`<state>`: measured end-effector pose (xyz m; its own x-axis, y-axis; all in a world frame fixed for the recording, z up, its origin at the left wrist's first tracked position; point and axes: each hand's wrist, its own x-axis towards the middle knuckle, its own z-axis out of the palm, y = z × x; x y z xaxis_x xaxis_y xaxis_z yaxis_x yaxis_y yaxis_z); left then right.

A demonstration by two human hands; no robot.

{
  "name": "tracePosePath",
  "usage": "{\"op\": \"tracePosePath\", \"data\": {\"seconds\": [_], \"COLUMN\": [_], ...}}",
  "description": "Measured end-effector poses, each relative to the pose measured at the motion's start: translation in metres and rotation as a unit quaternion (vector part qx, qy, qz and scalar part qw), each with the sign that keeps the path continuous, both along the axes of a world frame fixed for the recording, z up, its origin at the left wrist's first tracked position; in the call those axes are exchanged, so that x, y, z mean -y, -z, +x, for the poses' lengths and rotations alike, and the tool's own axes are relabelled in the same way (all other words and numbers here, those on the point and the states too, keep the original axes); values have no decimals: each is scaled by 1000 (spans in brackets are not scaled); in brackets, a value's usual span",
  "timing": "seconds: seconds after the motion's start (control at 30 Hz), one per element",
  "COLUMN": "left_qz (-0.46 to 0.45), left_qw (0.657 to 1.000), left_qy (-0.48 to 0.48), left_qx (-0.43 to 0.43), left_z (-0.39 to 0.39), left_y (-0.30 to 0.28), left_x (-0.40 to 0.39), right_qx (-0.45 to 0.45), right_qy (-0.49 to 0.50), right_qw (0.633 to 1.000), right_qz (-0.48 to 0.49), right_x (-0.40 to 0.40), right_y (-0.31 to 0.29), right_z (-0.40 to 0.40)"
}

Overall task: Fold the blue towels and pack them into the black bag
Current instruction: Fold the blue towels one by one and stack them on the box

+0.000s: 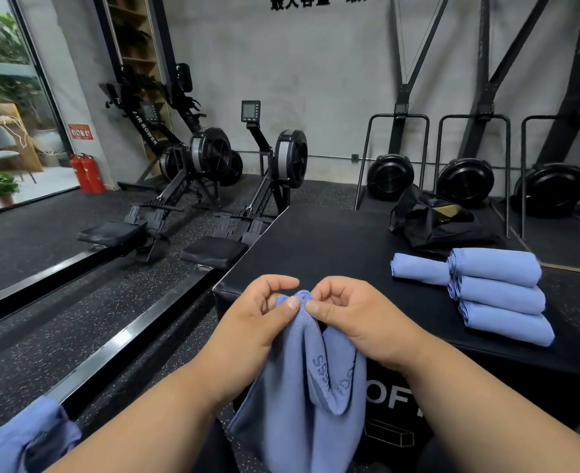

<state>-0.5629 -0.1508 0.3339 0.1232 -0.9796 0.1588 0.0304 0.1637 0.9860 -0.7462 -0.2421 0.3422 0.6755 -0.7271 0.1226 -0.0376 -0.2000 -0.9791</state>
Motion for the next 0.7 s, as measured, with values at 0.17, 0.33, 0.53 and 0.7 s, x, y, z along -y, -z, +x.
{"op": "tracePosePath", "data": {"seconds": [0.17, 0.33, 0.53, 0.7], "left_qz": [26, 39, 25, 12], "left_qw": [998, 994, 997, 997], "left_qy": [-51, -47, 4, 33], "left_qx": [29, 87, 71, 74], "left_z": [11, 13, 3, 9], "left_y": [2, 0, 0, 8], "left_x": [2, 5, -3, -1], "right_qx": [-3, -66, -69, -73], "right_qy": [11, 21, 95, 96], "right_qw": [999, 991, 982, 981], "right_qz": [-37, -116, -147, -155], "right_x": [-1, -8, -8, -11], "right_y": [-2, -2, 4, 3], "right_z": [-5, 0, 3, -1]}}
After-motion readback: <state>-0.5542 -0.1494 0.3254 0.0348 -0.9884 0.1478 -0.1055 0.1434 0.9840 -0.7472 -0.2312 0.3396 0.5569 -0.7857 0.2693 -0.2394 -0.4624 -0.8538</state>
